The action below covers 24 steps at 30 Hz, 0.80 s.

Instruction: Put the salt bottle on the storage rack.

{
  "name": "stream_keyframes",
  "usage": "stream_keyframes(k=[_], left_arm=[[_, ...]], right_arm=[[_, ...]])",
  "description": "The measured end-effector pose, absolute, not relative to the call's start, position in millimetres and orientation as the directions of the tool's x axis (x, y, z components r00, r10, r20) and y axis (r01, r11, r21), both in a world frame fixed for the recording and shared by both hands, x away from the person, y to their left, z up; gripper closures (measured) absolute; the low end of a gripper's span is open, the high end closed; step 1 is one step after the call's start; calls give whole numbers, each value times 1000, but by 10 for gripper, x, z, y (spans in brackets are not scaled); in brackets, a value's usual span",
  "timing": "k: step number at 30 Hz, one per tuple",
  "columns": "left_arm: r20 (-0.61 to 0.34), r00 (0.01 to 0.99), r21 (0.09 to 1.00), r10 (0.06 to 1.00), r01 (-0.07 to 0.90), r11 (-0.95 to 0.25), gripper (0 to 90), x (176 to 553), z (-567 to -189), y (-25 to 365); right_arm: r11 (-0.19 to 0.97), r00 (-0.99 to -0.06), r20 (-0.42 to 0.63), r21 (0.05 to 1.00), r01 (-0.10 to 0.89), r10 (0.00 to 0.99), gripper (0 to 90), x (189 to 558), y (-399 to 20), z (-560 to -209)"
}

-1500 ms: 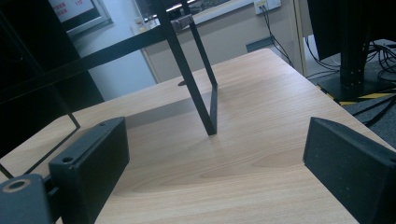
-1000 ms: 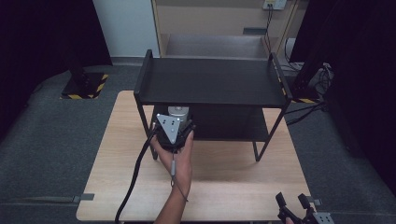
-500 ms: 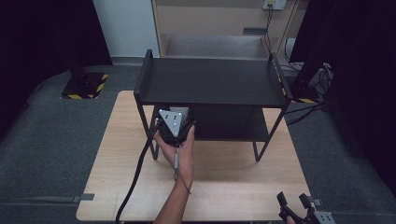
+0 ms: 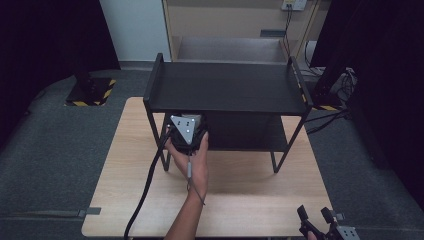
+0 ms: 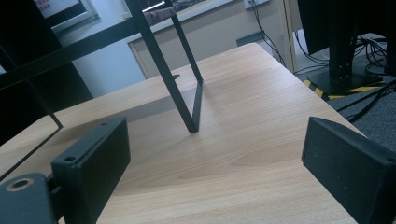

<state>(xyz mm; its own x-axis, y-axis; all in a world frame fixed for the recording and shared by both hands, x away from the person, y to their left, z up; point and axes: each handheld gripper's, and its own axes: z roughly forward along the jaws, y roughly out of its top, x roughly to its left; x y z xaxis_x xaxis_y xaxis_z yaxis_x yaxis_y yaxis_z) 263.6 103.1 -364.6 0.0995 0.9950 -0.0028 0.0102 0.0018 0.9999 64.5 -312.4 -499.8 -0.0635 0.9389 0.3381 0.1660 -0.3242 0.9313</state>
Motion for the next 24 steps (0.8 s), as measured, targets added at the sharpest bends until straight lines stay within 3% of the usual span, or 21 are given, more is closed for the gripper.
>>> stream_keyframes(k=[14,24], left_arm=[[12,105,1000,994,9,-13,292,2644,-3655,1039],[6,92,1000,996,-14,-5,146,2559,-3689,1016]], right_arm=[[-325,-65,340,931,166,938,79,635,-3116,-4997],[-325,-65,339,931,164,938,70,628,-3102,-4988]])
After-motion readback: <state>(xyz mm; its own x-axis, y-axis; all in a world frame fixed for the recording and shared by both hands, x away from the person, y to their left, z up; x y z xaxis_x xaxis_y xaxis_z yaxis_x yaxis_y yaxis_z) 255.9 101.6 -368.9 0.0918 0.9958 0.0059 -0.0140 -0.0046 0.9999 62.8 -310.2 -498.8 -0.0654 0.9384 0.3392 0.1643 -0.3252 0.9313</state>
